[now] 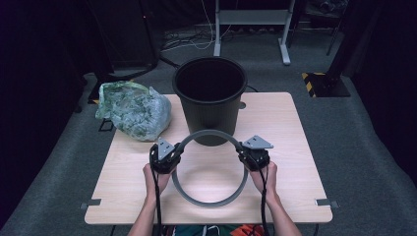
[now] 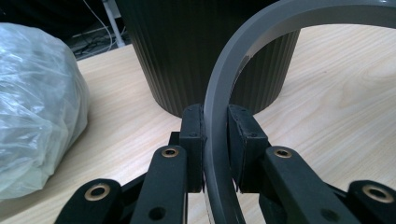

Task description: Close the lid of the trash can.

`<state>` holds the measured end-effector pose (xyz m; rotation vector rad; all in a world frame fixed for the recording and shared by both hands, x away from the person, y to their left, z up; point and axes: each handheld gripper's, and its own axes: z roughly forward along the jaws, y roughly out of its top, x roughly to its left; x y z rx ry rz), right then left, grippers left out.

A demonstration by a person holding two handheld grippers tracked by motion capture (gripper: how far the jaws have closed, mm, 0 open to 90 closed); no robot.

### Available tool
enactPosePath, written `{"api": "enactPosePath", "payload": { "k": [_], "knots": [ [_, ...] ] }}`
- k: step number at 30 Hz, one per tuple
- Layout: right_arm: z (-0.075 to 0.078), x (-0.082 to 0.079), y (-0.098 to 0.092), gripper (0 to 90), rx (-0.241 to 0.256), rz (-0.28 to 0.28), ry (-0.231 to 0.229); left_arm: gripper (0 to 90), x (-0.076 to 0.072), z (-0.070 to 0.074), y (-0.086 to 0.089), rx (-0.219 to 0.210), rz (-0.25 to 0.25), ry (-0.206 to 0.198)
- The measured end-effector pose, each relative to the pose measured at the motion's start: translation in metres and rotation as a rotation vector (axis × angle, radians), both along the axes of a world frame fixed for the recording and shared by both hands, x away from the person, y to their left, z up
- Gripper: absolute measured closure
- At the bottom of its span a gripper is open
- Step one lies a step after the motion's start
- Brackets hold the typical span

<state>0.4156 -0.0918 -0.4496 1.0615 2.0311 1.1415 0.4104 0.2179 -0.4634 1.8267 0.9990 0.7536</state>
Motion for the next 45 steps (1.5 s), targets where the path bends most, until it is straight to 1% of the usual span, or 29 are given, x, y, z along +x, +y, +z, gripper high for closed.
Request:
{"api": "enactPosePath", "payload": {
  "k": [2, 4, 6, 9, 14, 16, 23, 33, 38, 45],
  "knots": [
    [0.002, -0.001, 0.001, 78.0, 0.000, -0.001, -0.003, 76.8, 0.000, 0.001, 0.001, -0.008, 0.000, -0.004],
    [0.004, -0.001, 0.002, 78.0, -0.003, 0.001, -0.006, 76.9, -0.001, 0.003, 0.002, -0.007, 0.000, -0.005],
    [0.007, -0.002, 0.002, 78.0, -0.006, 0.003, -0.011, 76.9, -0.001, 0.005, 0.003, -0.009, -0.003, -0.014],
    [0.012, -0.003, 0.003, 78.0, -0.007, 0.005, -0.025, 76.9, -0.002, 0.010, 0.003, -0.009, -0.002, -0.018],
    [0.020, -0.004, 0.004, 78.0, -0.001, 0.005, -0.042, 76.9, -0.005, 0.019, 0.004, -0.007, -0.002, -0.044],
    [0.022, -0.005, 0.004, 78.0, 0.001, 0.007, -0.051, 76.9, -0.005, 0.022, 0.005, 0.005, -0.004, -0.055],
    [0.030, -0.006, 0.004, 77.9, -0.002, 0.004, -0.069, 76.9, -0.005, 0.028, 0.003, 0.009, -0.004, -0.067],
    [0.039, -0.008, 0.001, 78.0, -0.001, 0.003, -0.080, 77.0, -0.006, 0.036, 0.000, 0.016, -0.006, -0.086],
    [0.045, -0.008, 0.000, 78.0, -0.007, 0.006, -0.091, 77.0, -0.006, 0.041, 0.000, 0.010, -0.007, -0.098],
    [0.053, -0.008, 0.001, 77.9, -0.013, 0.009, -0.106, 77.1, -0.007, 0.048, 0.002, 0.013, -0.009, -0.112]
  ]
}}
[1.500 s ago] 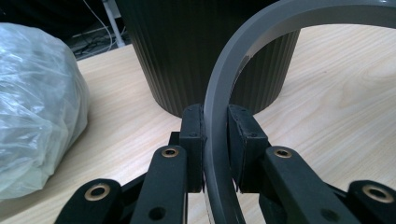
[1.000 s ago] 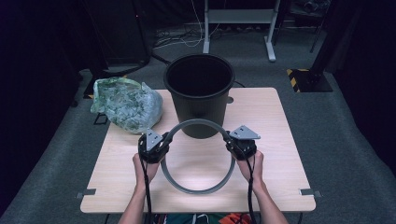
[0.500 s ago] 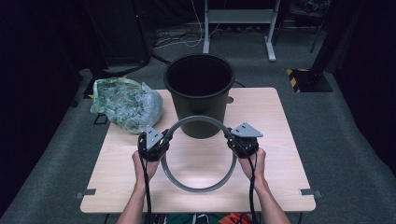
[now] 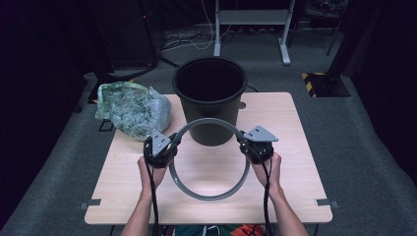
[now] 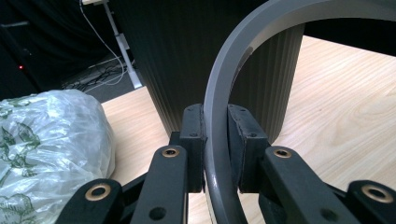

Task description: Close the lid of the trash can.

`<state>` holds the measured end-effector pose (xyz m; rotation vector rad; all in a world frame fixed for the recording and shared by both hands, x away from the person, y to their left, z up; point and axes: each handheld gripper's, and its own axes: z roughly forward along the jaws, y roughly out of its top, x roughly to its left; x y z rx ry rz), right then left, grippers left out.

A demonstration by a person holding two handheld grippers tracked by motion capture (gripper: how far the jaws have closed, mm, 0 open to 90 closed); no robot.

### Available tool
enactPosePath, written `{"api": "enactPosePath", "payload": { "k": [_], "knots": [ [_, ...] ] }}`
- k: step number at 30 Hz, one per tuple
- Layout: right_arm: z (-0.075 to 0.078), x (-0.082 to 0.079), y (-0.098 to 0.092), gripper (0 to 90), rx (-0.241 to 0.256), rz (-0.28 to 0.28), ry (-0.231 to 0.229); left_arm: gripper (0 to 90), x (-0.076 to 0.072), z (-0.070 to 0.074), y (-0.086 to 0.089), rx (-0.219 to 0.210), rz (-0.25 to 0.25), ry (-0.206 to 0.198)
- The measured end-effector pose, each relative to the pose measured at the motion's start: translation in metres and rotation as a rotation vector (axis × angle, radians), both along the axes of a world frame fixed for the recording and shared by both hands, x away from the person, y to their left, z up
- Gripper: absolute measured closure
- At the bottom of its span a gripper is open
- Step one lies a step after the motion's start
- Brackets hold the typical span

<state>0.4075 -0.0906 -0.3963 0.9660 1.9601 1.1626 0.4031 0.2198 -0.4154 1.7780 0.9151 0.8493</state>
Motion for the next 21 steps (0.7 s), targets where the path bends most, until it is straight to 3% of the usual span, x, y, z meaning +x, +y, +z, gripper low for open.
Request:
{"api": "enactPosePath", "payload": {
  "k": [21],
  "knots": [
    [0.026, -0.005, 0.003, 77.9, -0.006, 0.009, -0.054, 77.2, -0.006, 0.022, 0.003, 0.001, 0.004, -0.058]
  ]
}}
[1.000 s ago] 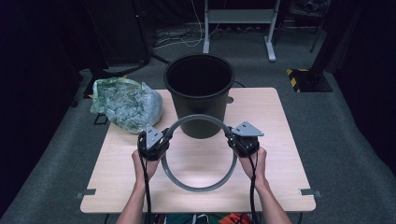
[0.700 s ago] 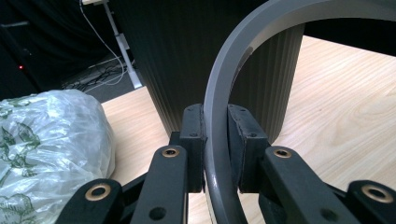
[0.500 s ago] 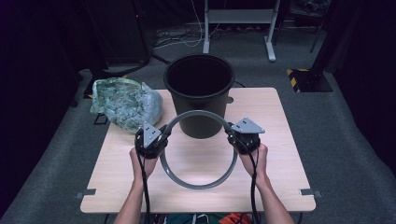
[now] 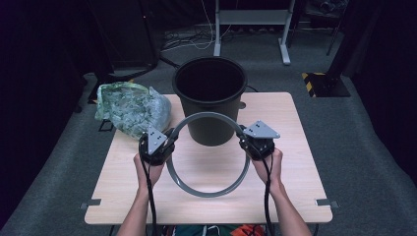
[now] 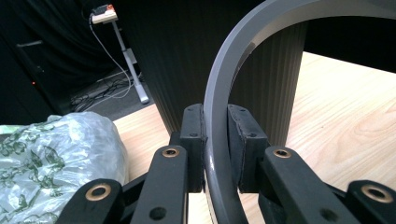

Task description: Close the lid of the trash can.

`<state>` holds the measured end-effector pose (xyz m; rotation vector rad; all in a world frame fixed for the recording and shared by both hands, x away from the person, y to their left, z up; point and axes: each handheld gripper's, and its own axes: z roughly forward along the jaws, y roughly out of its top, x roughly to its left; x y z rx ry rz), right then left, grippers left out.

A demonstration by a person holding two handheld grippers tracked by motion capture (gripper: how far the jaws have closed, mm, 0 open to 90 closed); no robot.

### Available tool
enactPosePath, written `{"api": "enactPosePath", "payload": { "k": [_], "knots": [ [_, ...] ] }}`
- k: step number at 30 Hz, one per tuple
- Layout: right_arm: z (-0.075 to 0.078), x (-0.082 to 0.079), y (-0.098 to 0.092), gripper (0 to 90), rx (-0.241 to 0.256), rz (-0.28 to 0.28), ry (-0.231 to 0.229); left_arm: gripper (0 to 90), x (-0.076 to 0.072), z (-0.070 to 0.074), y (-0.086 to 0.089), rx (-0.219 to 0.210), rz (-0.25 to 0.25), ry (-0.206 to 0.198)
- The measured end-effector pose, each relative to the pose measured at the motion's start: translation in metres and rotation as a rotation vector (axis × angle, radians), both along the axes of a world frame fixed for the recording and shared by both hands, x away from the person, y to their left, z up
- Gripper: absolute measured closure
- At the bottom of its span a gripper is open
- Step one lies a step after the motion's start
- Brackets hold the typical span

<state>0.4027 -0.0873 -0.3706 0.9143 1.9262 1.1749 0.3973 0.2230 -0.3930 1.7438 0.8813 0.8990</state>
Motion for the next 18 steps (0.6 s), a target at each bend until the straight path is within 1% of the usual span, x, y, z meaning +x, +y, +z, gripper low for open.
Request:
{"api": "enactPosePath", "payload": {
  "k": [6, 10, 18],
  "knots": [
    [0.006, -0.003, 0.000, 77.9, -0.004, 0.001, -0.014, 77.2, -0.002, 0.006, 0.000, 0.000, -0.006, -0.014],
    [0.012, -0.006, -0.001, 78.0, -0.004, -0.004, -0.028, 77.3, -0.003, 0.010, -0.001, -0.008, -0.010, -0.024],
    [0.018, -0.012, -0.004, 78.0, -0.007, -0.005, -0.044, 77.3, -0.008, 0.017, -0.003, -0.003, -0.016, -0.043]
  ]
}}
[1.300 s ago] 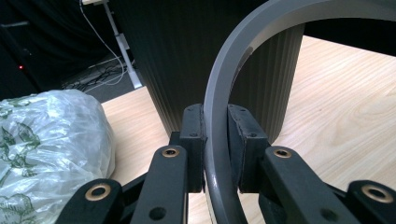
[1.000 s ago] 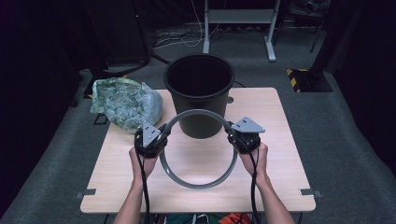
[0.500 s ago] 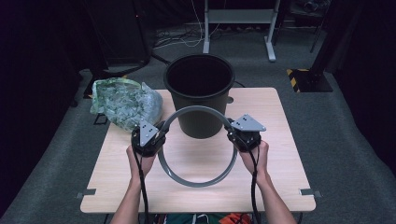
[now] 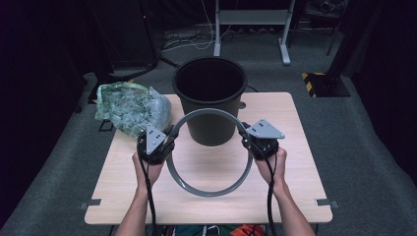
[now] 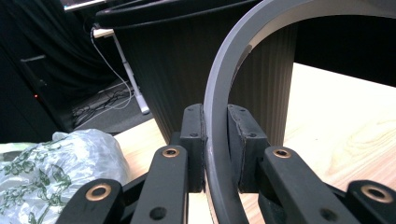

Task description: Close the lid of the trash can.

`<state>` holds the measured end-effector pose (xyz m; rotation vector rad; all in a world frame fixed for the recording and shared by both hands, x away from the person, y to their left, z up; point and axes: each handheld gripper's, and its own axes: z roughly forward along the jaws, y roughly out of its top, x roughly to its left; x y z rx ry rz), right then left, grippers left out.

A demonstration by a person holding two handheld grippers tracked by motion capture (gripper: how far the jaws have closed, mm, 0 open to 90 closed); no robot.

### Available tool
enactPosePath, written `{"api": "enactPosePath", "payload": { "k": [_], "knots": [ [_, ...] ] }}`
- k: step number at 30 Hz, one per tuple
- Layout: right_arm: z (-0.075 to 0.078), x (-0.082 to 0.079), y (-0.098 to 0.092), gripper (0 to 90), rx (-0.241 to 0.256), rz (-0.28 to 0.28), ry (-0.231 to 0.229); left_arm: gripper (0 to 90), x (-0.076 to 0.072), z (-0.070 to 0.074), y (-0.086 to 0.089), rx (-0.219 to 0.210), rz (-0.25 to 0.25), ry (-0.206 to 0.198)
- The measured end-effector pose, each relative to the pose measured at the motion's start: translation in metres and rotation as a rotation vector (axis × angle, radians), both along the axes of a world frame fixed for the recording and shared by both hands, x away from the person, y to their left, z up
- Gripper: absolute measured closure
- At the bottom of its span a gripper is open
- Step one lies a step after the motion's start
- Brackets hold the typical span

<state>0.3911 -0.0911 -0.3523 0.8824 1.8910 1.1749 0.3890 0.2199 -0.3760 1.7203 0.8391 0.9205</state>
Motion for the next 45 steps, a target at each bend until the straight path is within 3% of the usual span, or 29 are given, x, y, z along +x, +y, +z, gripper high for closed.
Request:
{"api": "enactPosePath", "payload": {
  "k": [18, 22, 30, 45],
  "knots": [
    [0.015, -0.008, -0.003, 78.0, 0.003, -0.003, -0.031, 77.4, -0.003, 0.015, -0.002, 0.006, -0.014, -0.018],
    [0.021, -0.004, -0.006, 77.9, 0.026, 0.004, -0.016, 77.3, 0.002, 0.019, -0.003, 0.006, -0.015, -0.015],
    [0.031, 0.007, -0.005, 78.0, 0.001, -0.009, -0.015, 77.3, 0.016, 0.031, -0.003, 0.010, -0.025, 0.017],
    [0.054, 0.023, -0.005, 78.0, 0.014, 0.003, -0.009, 77.3, 0.032, 0.053, -0.001, -0.001, -0.034, 0.041]
  ]
}}
